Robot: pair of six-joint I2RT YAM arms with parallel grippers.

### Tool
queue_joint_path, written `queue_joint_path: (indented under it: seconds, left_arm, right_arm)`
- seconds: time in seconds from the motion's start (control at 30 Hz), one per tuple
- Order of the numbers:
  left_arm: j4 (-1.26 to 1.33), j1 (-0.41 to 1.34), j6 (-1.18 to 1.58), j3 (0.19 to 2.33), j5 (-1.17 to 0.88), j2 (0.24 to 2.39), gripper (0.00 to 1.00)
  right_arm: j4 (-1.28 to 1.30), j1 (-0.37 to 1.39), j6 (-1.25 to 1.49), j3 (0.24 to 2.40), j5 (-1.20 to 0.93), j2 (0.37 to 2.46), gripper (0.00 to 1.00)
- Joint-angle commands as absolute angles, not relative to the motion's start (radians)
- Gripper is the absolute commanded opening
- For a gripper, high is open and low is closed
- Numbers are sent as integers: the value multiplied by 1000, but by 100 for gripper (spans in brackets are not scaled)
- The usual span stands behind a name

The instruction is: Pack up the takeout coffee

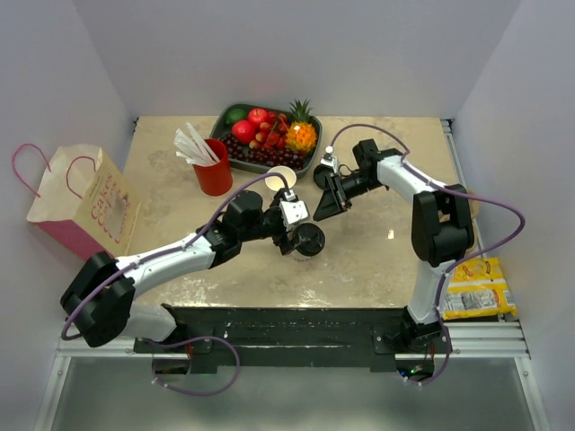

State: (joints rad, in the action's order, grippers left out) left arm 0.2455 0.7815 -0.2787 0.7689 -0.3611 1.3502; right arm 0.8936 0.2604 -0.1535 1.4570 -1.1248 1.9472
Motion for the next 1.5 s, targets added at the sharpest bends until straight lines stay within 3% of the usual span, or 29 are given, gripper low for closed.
queue_joint_path:
  seconds: [0.0,0.47,0.83,1.1,1.47]
  left_arm:
    - [288,788,-261,805,-393,1358,89]
    - [270,788,-261,805,-333,1368,88]
    - [216,787,-268,815,-299,1362,88]
    - [212,788,-268,810,-287,1358,88]
    - [216,785,-267,819,-275,1365,88]
  right_arm:
    - [851,256,-144,1445,-1091,1904,35]
    - [812,256,-126,1430,-1062,1864,35]
    - [795,230,-189,1413,-877,1747,35]
    - [795,236,-468,1237,-686,1525,22]
    - [798,420,-661,1117,-624,1483,8]
